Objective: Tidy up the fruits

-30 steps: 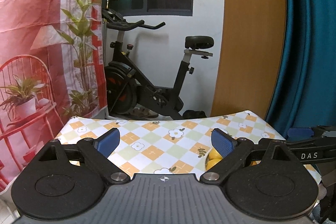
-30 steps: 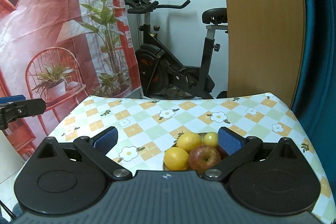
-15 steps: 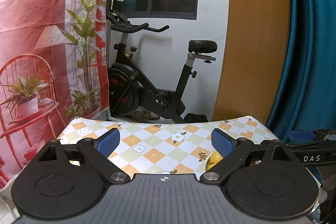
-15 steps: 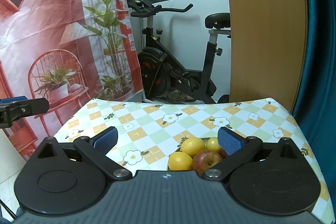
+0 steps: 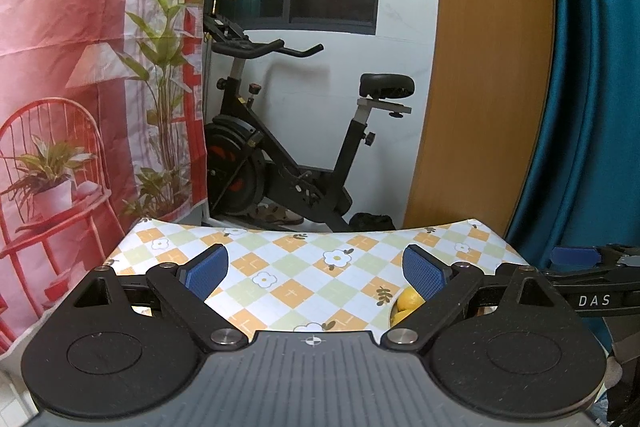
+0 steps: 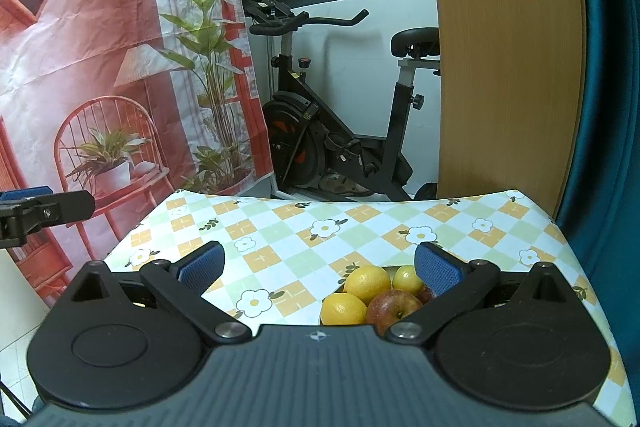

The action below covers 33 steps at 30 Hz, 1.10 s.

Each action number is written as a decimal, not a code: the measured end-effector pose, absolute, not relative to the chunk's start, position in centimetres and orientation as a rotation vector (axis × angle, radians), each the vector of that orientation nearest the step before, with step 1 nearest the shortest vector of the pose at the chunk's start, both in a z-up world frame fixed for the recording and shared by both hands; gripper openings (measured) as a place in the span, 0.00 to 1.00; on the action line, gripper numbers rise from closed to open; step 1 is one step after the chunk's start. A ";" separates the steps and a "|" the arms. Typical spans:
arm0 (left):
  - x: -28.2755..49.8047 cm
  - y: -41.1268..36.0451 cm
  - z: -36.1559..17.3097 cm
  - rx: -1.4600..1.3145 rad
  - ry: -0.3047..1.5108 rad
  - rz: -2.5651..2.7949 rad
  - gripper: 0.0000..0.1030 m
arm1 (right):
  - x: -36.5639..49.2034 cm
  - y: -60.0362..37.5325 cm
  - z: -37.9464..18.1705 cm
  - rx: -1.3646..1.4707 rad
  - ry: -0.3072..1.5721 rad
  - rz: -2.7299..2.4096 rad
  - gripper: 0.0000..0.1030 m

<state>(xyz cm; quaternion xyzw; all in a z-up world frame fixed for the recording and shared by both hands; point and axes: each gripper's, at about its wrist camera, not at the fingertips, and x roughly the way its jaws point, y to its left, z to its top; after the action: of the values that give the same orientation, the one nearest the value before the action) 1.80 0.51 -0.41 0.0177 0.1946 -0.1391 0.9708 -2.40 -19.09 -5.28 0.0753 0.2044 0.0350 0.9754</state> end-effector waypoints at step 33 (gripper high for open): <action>1.5 0.4 0.2 0.042 0.384 -0.282 0.93 | -2.4 -19.0 -5.2 0.150 0.409 0.071 1.00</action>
<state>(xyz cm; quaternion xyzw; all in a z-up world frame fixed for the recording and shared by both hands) 1.50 0.44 0.17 0.0206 0.1900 -0.1399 0.9716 -2.45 -19.01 -5.25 0.0743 0.2030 0.0351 0.9757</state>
